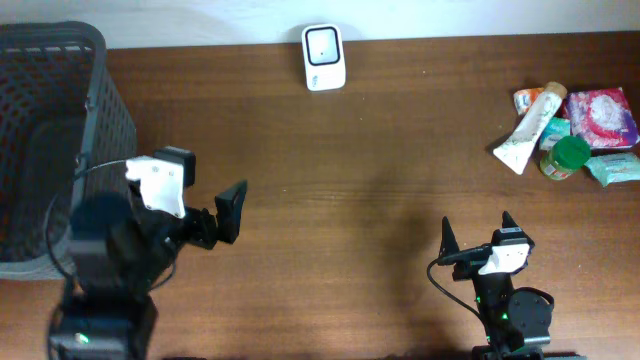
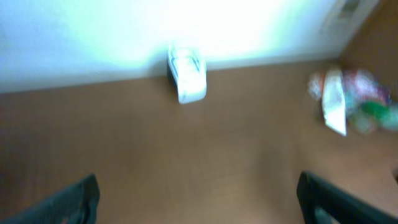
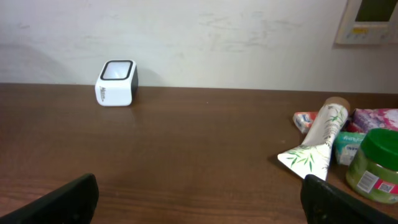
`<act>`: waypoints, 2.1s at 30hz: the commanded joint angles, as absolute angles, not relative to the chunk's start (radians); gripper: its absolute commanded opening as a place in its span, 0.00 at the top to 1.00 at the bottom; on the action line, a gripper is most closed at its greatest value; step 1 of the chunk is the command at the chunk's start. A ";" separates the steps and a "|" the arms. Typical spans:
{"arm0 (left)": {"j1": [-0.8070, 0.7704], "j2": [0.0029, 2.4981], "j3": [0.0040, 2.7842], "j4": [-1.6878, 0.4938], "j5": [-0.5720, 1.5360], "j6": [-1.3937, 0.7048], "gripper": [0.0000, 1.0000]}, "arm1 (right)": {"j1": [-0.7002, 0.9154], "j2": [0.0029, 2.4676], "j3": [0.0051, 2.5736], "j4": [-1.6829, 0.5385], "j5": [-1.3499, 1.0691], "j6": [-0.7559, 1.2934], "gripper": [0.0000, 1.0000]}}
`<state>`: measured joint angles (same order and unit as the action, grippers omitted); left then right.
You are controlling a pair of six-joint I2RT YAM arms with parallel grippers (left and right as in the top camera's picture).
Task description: Scan the item barcode
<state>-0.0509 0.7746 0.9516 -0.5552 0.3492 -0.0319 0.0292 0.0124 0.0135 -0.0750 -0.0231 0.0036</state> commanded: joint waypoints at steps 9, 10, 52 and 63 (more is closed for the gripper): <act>-0.053 0.325 0.469 -0.458 0.356 0.004 0.01 | 0.023 0.005 0.006 -0.080 -0.014 0.004 0.01; -0.053 0.318 0.463 -0.458 0.371 0.004 0.01 | 0.023 0.005 0.006 -0.080 -0.014 0.004 0.01; -0.051 0.005 0.009 -0.076 0.074 -0.067 0.01 | 0.023 0.005 0.006 -0.080 -0.014 0.004 0.01; -0.051 0.005 0.009 -0.080 0.032 -0.067 0.01 | 0.023 0.005 0.006 -0.080 -0.014 0.004 0.01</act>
<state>-0.0525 0.0128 0.0128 -0.0711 0.0772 -0.0532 0.0284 0.0120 0.0135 -0.0765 -0.0231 0.0029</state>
